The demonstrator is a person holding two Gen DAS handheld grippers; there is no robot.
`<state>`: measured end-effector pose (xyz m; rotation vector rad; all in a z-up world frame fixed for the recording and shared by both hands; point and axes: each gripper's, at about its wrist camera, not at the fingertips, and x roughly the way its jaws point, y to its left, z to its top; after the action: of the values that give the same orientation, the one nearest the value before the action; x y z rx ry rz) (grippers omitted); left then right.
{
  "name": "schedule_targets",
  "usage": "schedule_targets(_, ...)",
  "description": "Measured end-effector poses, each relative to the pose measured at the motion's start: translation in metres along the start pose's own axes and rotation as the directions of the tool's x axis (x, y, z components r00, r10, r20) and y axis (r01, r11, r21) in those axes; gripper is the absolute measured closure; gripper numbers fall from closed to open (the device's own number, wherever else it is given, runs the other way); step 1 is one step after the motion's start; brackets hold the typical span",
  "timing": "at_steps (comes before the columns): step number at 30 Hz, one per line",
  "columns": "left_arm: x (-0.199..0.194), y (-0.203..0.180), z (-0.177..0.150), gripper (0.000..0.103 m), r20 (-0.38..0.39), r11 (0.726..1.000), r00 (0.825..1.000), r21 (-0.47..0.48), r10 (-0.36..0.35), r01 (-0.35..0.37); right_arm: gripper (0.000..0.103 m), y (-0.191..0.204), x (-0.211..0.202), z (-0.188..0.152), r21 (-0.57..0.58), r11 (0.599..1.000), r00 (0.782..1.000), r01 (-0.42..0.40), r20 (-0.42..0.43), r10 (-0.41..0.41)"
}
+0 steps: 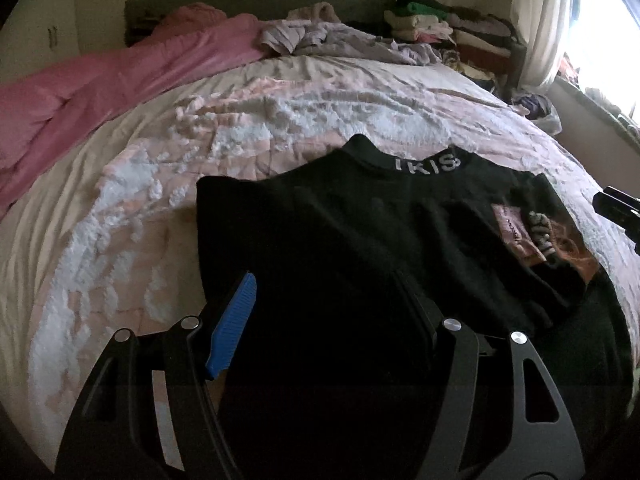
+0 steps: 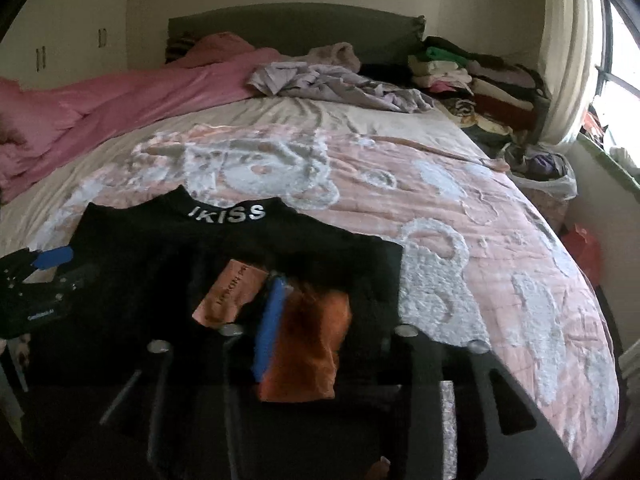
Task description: Fold small clothes
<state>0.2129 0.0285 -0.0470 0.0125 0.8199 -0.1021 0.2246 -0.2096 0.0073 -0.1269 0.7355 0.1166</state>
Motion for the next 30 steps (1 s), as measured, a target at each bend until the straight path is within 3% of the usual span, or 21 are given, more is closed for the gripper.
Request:
schedule_targets(8,0.003,-0.002,-0.003,0.043,-0.022,1.0,1.0,0.012,0.004,-0.004,0.065,0.005,0.008,-0.01,-0.022,1.0,0.999,-0.014,-0.045,0.013)
schedule_targets(14,0.006,-0.003,-0.005,0.043,-0.042,1.0,0.999,0.026,0.008,-0.007,0.061,0.033,0.02,-0.017,-0.08,0.991,0.99,-0.109,-0.099,0.101)
schedule_targets(18,0.006,-0.003,-0.006,0.043,-0.043,1.0,0.999,0.024,0.007,-0.006,0.061,0.038,0.037,-0.028,-0.112,0.992,0.983,-0.06,-0.18,0.039)
schedule_targets(20,0.006,-0.004,-0.006,0.043,-0.044,1.0,0.999,0.026,0.004,-0.003,0.061,0.031,0.044,-0.037,-0.093,0.993,0.976,-0.069,-0.213,0.047)
schedule_targets(22,0.006,-0.004,-0.007,0.043,-0.044,1.0,0.999,0.027,0.006,-0.005,0.061,0.024,0.045,-0.04,-0.049,0.995,0.974,-0.091,-0.211,0.079)
schedule_targets(30,0.005,-0.005,-0.008,0.043,-0.044,1.0,0.999,0.026,0.004,-0.003,0.061,0.02,0.044,-0.043,-0.032,0.996,0.974,-0.085,-0.211,0.077)
